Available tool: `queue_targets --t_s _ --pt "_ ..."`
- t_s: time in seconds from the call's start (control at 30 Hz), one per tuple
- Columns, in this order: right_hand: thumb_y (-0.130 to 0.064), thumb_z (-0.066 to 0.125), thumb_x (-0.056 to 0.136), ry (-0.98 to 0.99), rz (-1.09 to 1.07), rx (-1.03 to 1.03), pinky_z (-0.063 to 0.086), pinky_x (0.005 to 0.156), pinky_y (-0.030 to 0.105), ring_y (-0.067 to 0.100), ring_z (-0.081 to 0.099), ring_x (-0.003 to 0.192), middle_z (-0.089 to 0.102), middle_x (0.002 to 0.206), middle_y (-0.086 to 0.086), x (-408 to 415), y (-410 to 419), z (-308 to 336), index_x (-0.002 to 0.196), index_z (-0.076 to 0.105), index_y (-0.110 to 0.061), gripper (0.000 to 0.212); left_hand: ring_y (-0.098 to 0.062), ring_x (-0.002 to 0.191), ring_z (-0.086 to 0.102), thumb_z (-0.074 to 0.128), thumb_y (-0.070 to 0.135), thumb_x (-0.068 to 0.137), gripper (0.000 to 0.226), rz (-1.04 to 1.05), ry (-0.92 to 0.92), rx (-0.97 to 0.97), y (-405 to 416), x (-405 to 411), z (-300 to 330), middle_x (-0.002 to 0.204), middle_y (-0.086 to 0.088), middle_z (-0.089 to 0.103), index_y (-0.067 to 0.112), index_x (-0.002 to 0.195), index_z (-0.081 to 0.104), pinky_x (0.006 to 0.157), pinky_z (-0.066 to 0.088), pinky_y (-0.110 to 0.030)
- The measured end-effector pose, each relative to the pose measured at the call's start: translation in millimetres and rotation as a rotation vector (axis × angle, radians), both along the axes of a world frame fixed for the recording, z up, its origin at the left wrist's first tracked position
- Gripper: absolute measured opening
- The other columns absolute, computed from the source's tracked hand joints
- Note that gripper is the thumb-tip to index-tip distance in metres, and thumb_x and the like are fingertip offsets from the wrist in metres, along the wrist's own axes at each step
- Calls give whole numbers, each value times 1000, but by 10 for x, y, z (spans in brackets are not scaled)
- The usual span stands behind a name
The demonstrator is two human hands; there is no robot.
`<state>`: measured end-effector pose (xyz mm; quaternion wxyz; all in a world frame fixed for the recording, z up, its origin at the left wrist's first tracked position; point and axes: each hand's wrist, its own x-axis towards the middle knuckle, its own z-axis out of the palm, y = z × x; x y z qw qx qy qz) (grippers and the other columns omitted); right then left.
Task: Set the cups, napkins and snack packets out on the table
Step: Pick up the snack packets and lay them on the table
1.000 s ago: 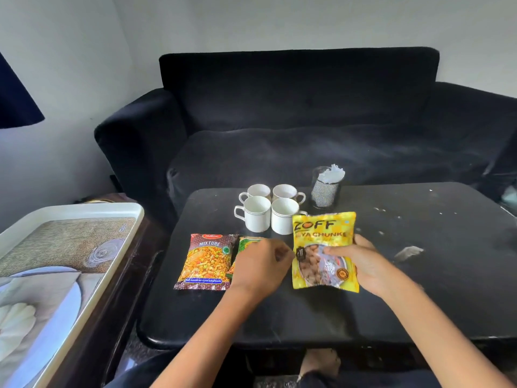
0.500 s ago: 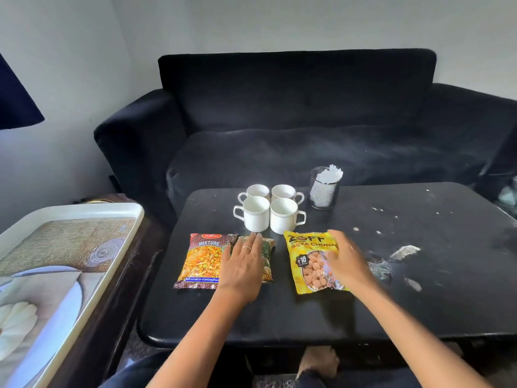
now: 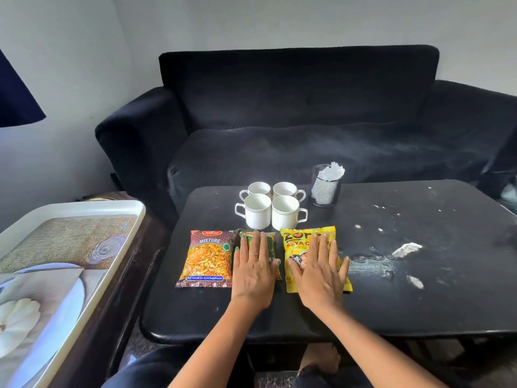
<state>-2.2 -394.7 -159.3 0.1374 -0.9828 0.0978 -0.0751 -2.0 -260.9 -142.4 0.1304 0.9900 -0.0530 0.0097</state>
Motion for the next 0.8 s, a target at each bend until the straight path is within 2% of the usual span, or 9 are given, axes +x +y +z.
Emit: queue_targets --t_s 0.17,0.23,0.3,0.37,0.43,0.57,0.8 --pt "-61 23 92 -3 -28 1 -4 117 53 25 -10 147 -7 160 6 20 35 -15 150 -7 -15 80 -25 148 -12 19 41 102 60 -3 -132 -49 -45 38 -112 162 -1 -7 19 153 -3 119 -6 -38" --pt "-60 22 93 -29 -36 -23 -3 118 53 26 -7 148 -3 160 8 -11 52 -5 151 -1 -14 77 -22 149 -9 22 43 101 60 -3 -179 -83 -55 -4 -160 161 4 -4 21 153 1 118 -9 -36" --pt "-56 23 92 -143 -18 -75 4 118 52 28 9 147 15 158 12 -74 92 58 149 20 -12 72 -21 149 0 26 47 100 61 11 -245 -97 -58 -81 -156 159 6 3 20 152 11 118 -6 -37" --pt "-47 31 89 -295 45 -99 16 114 49 30 35 139 41 148 13 -124 123 106 138 46 -10 63 -26 144 27 31 45 96 59 31 -342 -112 -64 -143 -84 154 -3 33 13 146 37 118 14 -43" --pt "-39 35 88 -365 137 -134 24 106 47 28 48 130 55 136 8 -173 143 121 126 59 -13 52 -31 132 47 34 38 92 55 9 -426 -94 -77 -176 -34 140 -8 53 8 133 55 114 24 -46" --pt "-29 35 88 -381 203 -143 30 98 43 25 56 122 65 122 1 -204 164 151 114 65 -17 41 -27 122 58 37 26 90 45 -62 -440 -89 -111 -213 25 129 -6 62 11 123 63 106 27 -42" --pt "-26 36 88 -349 218 -176 28 102 43 26 56 122 65 122 5 -139 173 123 115 66 -13 42 -25 121 58 38 26 90 44 -77 -411 -109 -94 -156 -22 130 -4 62 14 123 63 106 27 -40"
